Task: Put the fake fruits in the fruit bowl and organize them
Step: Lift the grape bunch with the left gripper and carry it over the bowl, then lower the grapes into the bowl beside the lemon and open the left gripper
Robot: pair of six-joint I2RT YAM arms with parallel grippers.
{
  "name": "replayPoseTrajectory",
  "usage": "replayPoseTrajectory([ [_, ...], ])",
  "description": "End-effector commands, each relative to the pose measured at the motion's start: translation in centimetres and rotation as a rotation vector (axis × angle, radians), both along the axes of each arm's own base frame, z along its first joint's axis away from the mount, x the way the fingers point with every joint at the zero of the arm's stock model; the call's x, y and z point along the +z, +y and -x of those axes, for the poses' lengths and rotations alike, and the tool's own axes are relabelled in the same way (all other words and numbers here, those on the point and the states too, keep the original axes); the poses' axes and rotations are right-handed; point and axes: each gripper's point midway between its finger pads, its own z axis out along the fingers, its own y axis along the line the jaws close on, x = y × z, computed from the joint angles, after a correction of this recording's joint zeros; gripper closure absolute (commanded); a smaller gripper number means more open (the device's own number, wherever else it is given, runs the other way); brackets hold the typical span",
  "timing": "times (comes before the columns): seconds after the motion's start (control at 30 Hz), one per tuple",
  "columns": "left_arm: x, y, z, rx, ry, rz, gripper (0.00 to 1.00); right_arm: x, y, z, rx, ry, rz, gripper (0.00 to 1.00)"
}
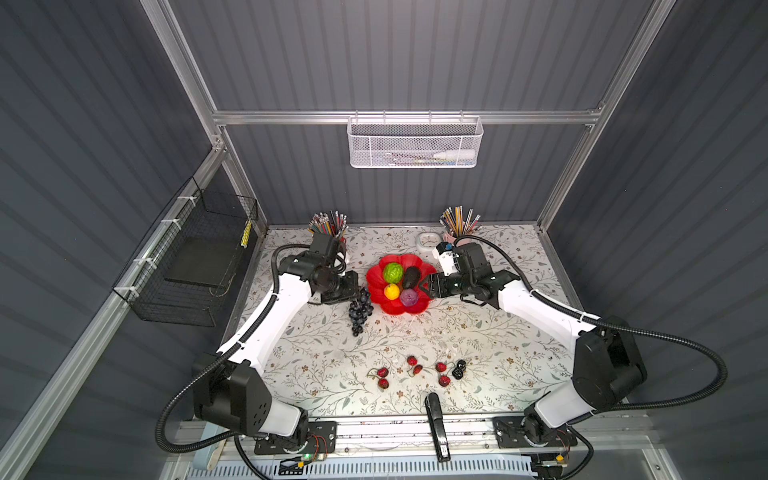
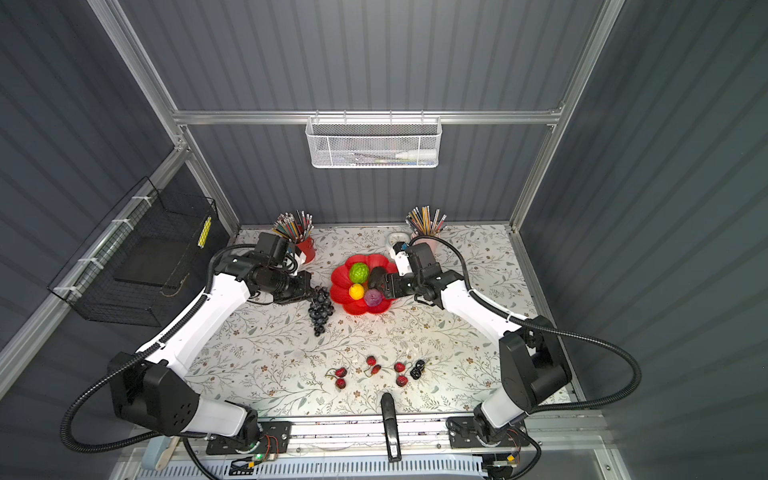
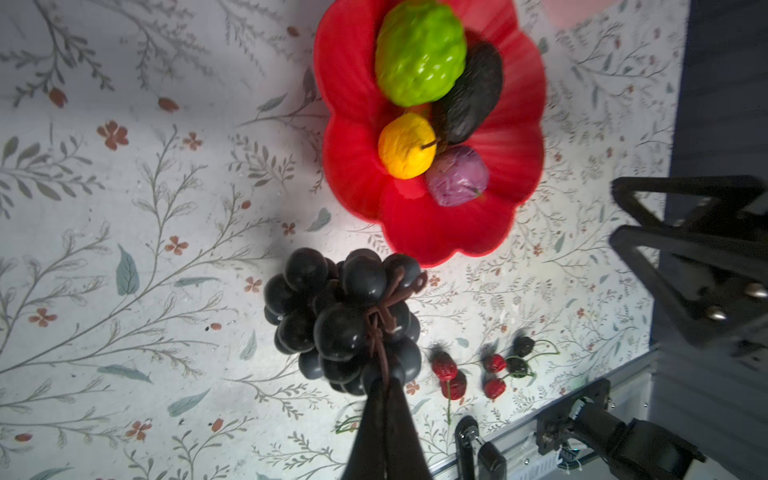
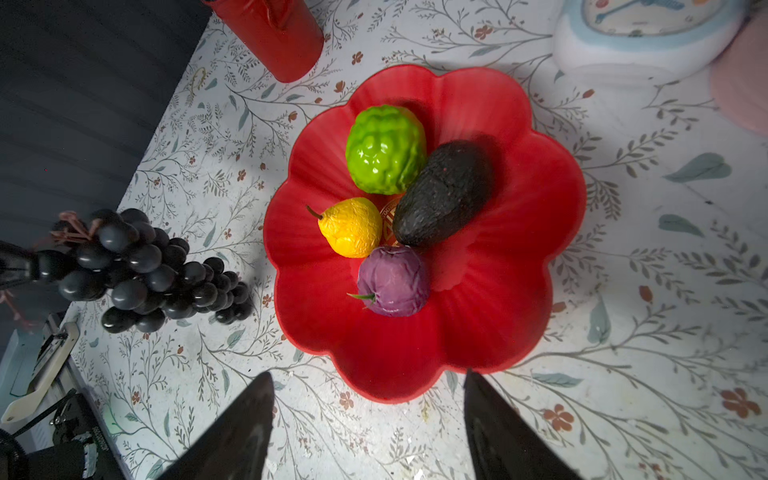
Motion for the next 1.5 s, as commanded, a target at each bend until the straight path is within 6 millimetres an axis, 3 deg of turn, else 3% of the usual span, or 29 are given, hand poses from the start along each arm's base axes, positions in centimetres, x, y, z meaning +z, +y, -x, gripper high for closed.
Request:
replayPoseTrajectory([
  [0.0,5.0,-2.3,-0.7,-0.071,-0.081,0.112,1.00,2.4,-0.5,-1.0,-0.003,-0.052,-0.037,0.28],
  [0.3,9.5,-10.2,-3.1,-0.289,-0.151,0.217,1.00,3.1,-1.6,-1.0,-0.013,-0.066,-0.079,0.29],
  [0.43,9.3,-13.6,-3.6,-0.349,-0.147,0.265,1.00,3.1,-2.2,-0.7,-0.024,-0.069,-0.075,0.28],
  [0.57,8.3,-15.4,-3.9,-0.361,-0.118,0.329,1.00,2.8,-3.2,-0.3,-0.043,-0.072,-0.070,0.28],
  [0.97,4.2,-16.9,-3.6,-0.373,-0.025,0.340,1.00,1.9,-4.3,-0.1,-0.068,-0.058,-0.070,0.28],
  [1.47,1.8,-14.4,-2.6,-0.330,-0.018,0.227,1.00,1.5,-4.1,0.2,-0.059,-0.051,-0.052,0.28],
])
